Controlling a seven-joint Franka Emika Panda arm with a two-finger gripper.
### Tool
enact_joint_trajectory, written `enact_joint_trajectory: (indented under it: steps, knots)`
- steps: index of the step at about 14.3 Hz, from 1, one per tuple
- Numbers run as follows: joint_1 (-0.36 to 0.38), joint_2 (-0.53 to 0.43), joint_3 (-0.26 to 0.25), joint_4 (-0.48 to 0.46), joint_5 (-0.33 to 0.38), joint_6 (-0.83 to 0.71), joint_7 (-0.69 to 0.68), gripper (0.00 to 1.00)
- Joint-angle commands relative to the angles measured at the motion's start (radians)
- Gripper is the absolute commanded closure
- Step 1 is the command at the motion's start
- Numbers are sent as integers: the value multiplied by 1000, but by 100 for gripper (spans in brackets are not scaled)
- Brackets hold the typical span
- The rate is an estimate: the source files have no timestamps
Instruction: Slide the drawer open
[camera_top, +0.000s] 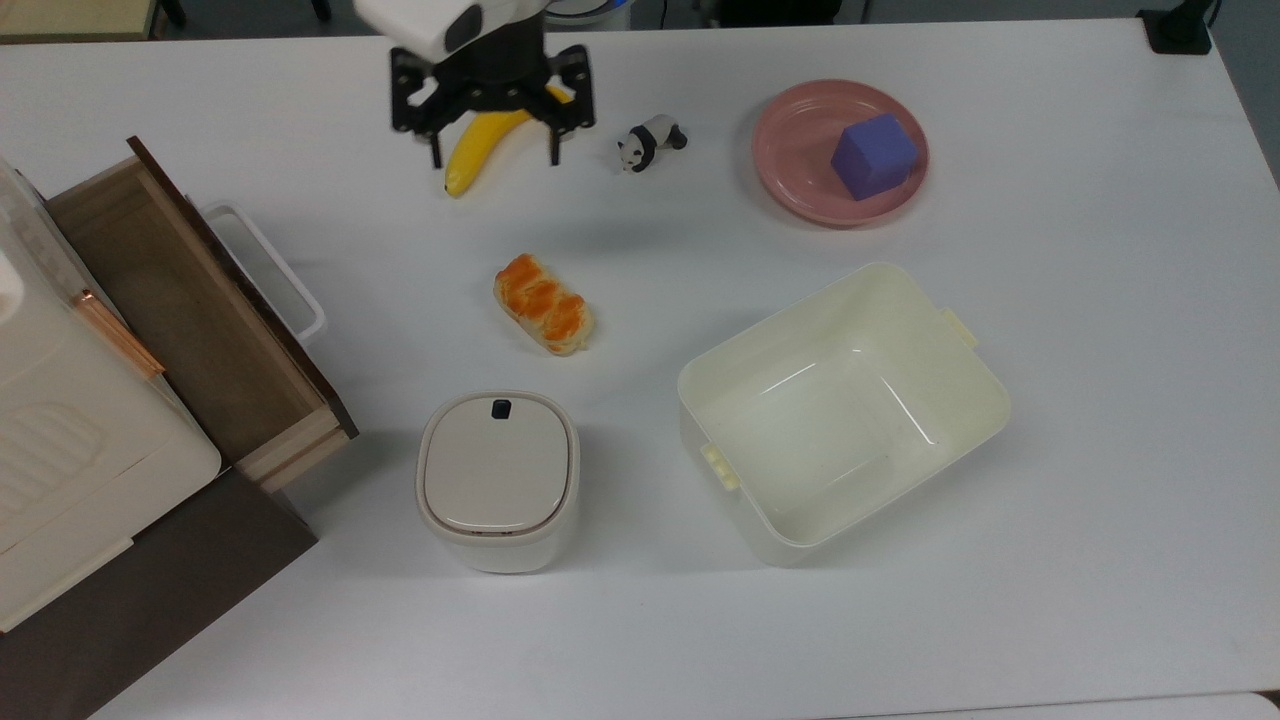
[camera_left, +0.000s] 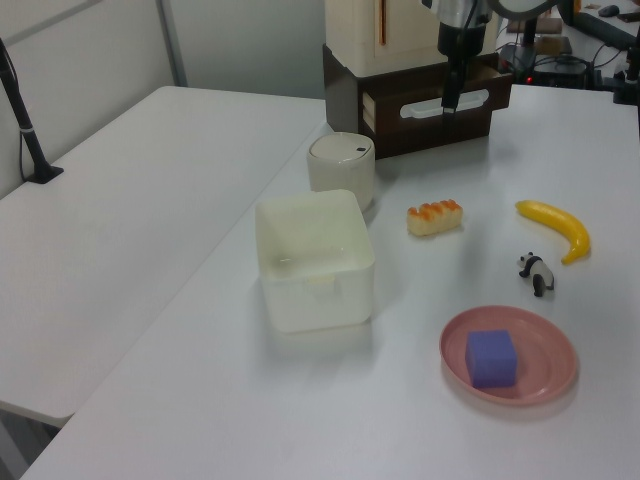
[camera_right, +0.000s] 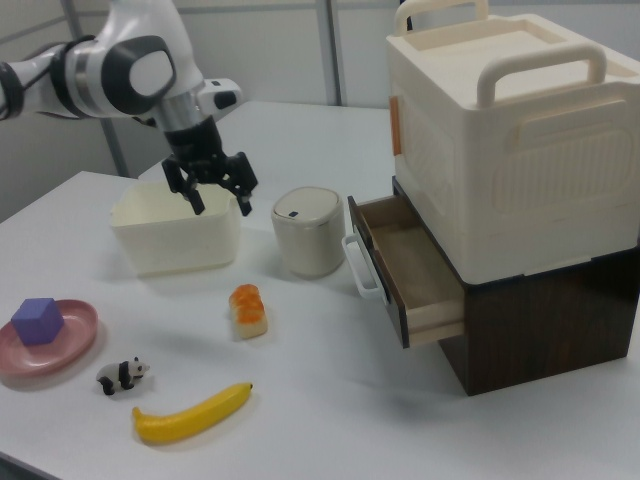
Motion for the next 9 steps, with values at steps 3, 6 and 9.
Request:
enact_joint_trajectory:
  steps: [3, 6, 9]
  knots:
    - [28, -60, -10, 24, 43, -105, 164, 0]
    - [28, -60, -16, 54, 86, -182, 165, 0]
    - [30, -63, -18, 56, 86, -187, 213, 0]
